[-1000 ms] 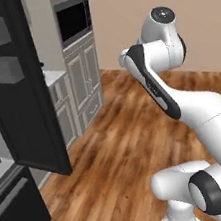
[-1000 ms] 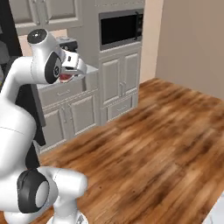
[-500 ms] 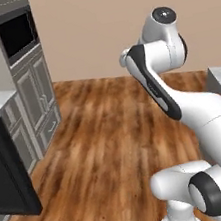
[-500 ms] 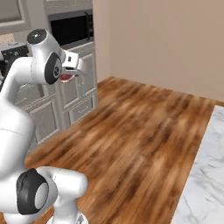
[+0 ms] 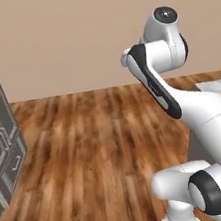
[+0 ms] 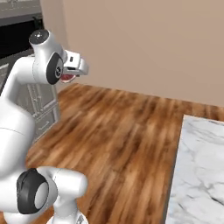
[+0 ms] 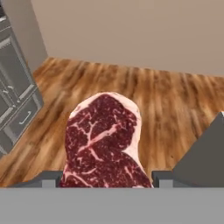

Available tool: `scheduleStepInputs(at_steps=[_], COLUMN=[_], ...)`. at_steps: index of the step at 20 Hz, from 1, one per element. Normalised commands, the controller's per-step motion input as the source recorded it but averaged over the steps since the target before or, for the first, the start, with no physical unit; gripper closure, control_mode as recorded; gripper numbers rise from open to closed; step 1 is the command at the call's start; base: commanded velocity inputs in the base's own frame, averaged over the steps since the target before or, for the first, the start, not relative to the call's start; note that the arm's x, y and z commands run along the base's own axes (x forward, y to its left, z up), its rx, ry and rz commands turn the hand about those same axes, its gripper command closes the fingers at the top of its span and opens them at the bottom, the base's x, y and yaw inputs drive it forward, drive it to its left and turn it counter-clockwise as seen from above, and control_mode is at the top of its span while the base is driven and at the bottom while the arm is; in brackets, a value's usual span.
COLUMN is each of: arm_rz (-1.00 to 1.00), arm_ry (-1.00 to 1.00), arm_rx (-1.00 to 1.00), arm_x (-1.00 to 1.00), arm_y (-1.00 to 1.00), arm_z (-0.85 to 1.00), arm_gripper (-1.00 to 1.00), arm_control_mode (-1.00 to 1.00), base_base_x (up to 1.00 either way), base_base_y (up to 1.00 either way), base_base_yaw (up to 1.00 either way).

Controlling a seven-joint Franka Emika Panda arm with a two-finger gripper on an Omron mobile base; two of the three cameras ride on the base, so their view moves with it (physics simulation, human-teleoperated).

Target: Take the cheese, steak, and lemon wedge from the fridge and place them on the plate on the dining counter to create an appetizer plate.

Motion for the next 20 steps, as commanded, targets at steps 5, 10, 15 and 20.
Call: scheduleStepInputs(at_steps=[5, 10, 15, 20], arm_rz=[0.00, 0.00, 0.00, 0.00], arm_ry=[0.00, 0.00, 0.00, 0.00], arm_rx=[0.00, 0.00, 0.00, 0.00], arm_x=[0.00, 0.00, 0.00, 0.00], arm_y=[0.00, 0.00, 0.00, 0.00], arm_z=[0.00, 0.00, 0.00, 0.00], arm_gripper=[1.00, 1.00, 1.00, 1.00], arm_control_mode=[1.00, 1.00, 1.00, 1.00], base_base_x=[1.00, 1.00, 1.00, 1.00], base_base_y=[0.09, 0.29, 0.64, 0.49], base_base_yaw=[-0.37, -0.39, -0.42, -0.49])
